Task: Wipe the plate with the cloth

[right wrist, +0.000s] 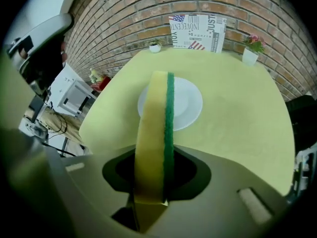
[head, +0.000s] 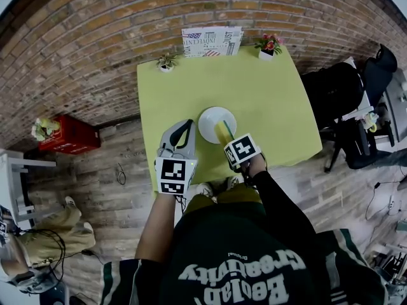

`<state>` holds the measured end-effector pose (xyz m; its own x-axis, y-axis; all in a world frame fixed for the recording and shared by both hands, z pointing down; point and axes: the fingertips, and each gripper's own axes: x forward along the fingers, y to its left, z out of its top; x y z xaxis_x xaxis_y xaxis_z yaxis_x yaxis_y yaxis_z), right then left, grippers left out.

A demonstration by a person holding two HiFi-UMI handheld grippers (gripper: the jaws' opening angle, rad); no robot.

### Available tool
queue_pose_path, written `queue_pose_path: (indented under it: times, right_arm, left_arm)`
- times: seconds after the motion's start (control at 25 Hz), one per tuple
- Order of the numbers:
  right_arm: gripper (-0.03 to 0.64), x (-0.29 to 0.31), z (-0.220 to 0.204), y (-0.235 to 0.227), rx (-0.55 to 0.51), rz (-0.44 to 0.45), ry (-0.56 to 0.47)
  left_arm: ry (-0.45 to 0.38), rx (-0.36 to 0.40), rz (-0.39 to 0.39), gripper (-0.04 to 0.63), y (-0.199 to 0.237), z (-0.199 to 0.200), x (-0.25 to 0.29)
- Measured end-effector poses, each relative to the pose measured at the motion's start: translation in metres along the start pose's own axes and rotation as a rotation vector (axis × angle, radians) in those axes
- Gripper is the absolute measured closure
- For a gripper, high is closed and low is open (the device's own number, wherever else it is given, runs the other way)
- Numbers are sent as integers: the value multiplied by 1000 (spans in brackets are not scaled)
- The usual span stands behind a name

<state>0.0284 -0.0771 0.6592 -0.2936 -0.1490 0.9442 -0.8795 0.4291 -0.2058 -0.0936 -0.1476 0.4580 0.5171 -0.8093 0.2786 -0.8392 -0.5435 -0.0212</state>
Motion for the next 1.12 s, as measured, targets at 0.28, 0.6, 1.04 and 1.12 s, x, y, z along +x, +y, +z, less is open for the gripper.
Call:
queue_pose_path:
  times: [0.28,0.6,1.04,1.12]
  right_arm:
    - [476,14,-8,42,-105,43,40]
    - [476,16,-9,44,-102,34,43]
    - [476,12,-16,25,-46,-1,48]
    - [476,10,-18,20,-35,-9,48]
  left_arm:
    - [5,-2,13,589,6,-4,-7]
    - [4,-1,20,589,7,-5,-13]
    - [3,3,19,589,4,-4,-14]
    - [3,5,15,589,2,-3,-13]
